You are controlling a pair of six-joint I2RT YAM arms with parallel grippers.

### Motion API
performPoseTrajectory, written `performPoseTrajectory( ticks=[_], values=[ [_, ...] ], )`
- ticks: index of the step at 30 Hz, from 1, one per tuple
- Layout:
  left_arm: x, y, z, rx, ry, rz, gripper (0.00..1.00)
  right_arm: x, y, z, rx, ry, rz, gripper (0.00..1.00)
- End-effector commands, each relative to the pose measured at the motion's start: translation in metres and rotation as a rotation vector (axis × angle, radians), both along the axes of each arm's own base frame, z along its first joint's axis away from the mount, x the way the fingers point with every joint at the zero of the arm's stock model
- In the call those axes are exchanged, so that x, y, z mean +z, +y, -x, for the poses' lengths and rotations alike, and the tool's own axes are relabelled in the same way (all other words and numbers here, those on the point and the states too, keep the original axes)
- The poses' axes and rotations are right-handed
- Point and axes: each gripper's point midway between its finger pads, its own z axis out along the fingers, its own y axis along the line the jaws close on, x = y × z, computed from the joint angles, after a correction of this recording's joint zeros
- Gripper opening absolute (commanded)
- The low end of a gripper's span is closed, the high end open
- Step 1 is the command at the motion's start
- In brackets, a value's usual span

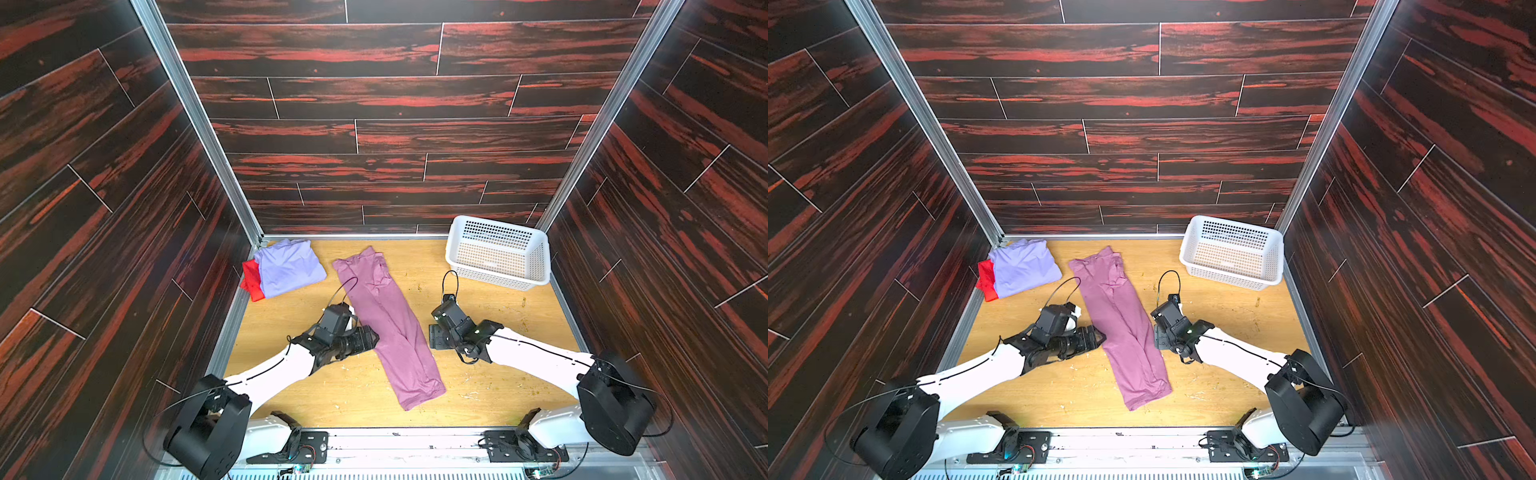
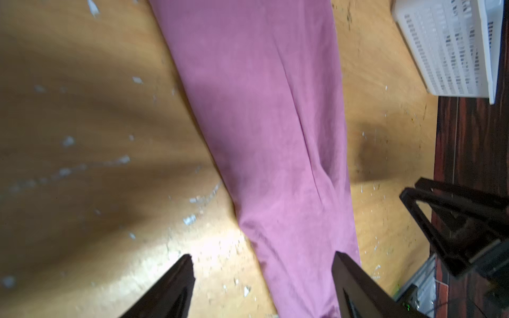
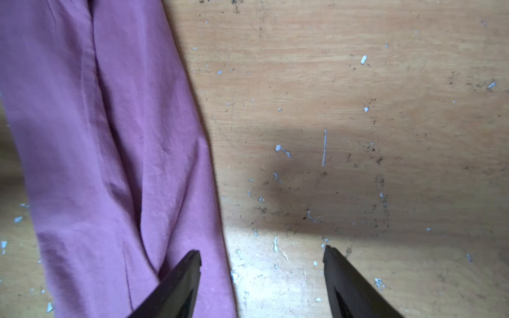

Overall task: Fold and stack t-shirts
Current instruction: Adjust the T-shirt at the center of the board.

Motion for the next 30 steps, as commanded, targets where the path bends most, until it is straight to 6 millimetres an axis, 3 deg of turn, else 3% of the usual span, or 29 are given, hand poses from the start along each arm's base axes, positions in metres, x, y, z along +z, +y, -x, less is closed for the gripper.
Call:
performPoseTrajectory(
  ticks=[1,6,10,18,22,26,30],
  values=[
    [-0.010,0.007,0.005,0.021,0.016,-0.031,0.82,-0.005,0.002,0.004,0.002,0.019,-0.028,0.74],
    [-0.021,0.018,-0.015,0.083,-0.024,-0.111,0.82,-0.021,0.016,0.014,0.055,0.090,-0.068,0.73],
    [-0.013,0.030,-0.043,0.167,-0.099,-0.160,0.83,-0.029,0.019,0.022,0.072,0.113,-0.094,0.71],
    [0.007,0.076,-0.121,0.353,-0.215,-0.200,0.84,-0.039,0.020,0.032,0.091,0.141,-0.091,0.70],
    [0.011,0.084,-0.164,0.358,-0.237,-0.148,0.84,-0.044,0.023,0.039,0.110,0.157,-0.084,0.70],
    [-0.002,0.094,-0.197,0.375,-0.239,-0.162,0.84,-0.051,0.024,0.045,0.116,0.177,-0.074,0.69],
    [-0.017,0.089,-0.229,0.366,-0.227,-0.097,0.81,-0.055,0.027,0.050,0.122,0.195,-0.070,0.68]
  ],
)
